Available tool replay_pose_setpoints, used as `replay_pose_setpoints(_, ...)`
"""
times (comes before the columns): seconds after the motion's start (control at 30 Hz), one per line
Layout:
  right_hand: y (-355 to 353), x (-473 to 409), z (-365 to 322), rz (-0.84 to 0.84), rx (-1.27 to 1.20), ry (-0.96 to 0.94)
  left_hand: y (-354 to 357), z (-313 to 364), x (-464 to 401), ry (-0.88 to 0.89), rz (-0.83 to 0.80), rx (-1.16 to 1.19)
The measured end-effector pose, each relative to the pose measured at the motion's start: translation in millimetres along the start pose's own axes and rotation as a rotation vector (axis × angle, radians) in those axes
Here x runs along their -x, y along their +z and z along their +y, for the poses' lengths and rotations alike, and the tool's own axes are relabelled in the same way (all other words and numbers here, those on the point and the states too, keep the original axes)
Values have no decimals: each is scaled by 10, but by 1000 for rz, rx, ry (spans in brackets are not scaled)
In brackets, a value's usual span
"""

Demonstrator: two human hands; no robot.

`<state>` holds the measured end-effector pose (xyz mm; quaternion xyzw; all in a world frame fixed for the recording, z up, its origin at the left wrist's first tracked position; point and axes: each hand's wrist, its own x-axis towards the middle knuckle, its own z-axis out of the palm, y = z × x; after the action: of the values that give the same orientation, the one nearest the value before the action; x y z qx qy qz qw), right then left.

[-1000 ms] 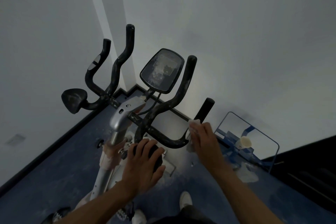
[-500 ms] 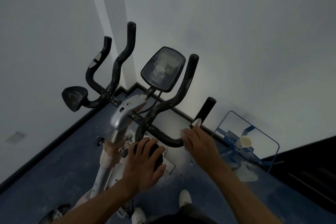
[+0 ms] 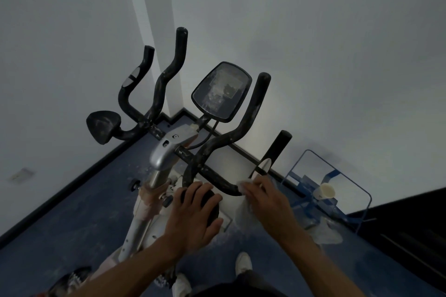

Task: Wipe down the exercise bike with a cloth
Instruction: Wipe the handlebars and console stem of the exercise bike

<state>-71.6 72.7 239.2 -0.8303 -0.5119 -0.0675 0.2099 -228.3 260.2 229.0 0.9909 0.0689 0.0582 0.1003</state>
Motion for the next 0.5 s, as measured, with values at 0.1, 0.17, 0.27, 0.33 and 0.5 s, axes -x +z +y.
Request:
replay_pose_setpoints(0.1,-27,-88,-19,94,-23,85,13,-11,-3,2,-5,-1)
replay_pose_setpoints(0.17,51,-128,-95,88,-38,112,20,-13,-5,3,-9,0)
replay_pose_setpoints(0.27,182,-44,-217,-23,-83,85,27,-16,-7,10,-4,1)
replay_pose_setpoints(0.33,160,19,-211,-37,-114,99,35,-18,-3,8,-6,1)
replay_pose_setpoints(0.5,-36,-101,-160,157,-112,161,22,-7,-5,2,3,-4)
